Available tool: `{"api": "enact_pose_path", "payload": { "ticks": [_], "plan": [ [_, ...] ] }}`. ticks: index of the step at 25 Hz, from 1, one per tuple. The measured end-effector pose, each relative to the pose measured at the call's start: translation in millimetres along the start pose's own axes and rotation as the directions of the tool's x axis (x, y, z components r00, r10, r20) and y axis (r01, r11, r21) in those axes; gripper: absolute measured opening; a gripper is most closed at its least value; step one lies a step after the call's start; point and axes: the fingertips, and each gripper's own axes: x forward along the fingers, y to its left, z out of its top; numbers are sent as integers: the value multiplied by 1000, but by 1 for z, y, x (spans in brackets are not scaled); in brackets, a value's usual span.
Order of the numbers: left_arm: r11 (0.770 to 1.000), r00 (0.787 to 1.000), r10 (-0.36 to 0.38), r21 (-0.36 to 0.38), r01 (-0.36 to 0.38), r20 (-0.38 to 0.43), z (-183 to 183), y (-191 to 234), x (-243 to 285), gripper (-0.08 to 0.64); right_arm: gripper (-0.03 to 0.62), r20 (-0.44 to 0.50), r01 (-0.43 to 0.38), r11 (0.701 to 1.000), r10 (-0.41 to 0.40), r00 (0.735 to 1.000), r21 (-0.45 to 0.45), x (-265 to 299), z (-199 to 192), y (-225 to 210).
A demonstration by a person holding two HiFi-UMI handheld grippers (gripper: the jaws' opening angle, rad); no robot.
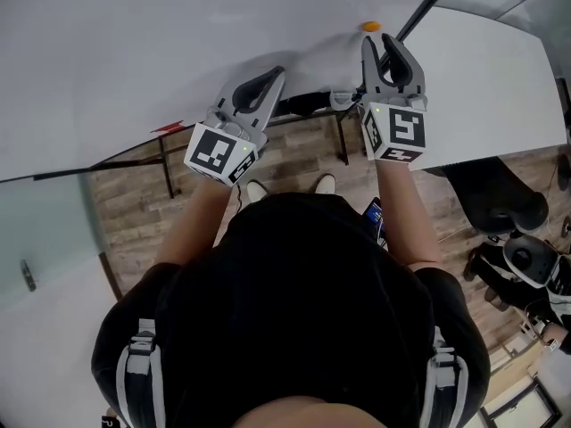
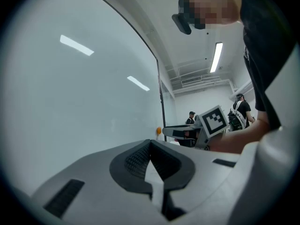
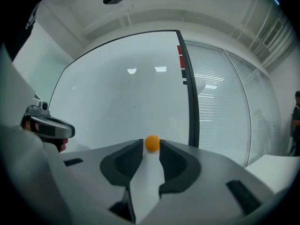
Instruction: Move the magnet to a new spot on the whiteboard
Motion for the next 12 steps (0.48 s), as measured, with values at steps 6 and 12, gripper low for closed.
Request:
{"api": "enact_pose_path", "payload": {
  "ticks": [6,12],
  "plan": [
    [1000,1000,-10,-7,10,2,-3,6,-8,5,130,2,51,999,-51,999,-10,10,2,-3],
    [1000,1000,-12,-12,12,-8,-6,11,-12,5,137,-10,72,997,-72,997,-17,19,-1,-7]
  ]
}}
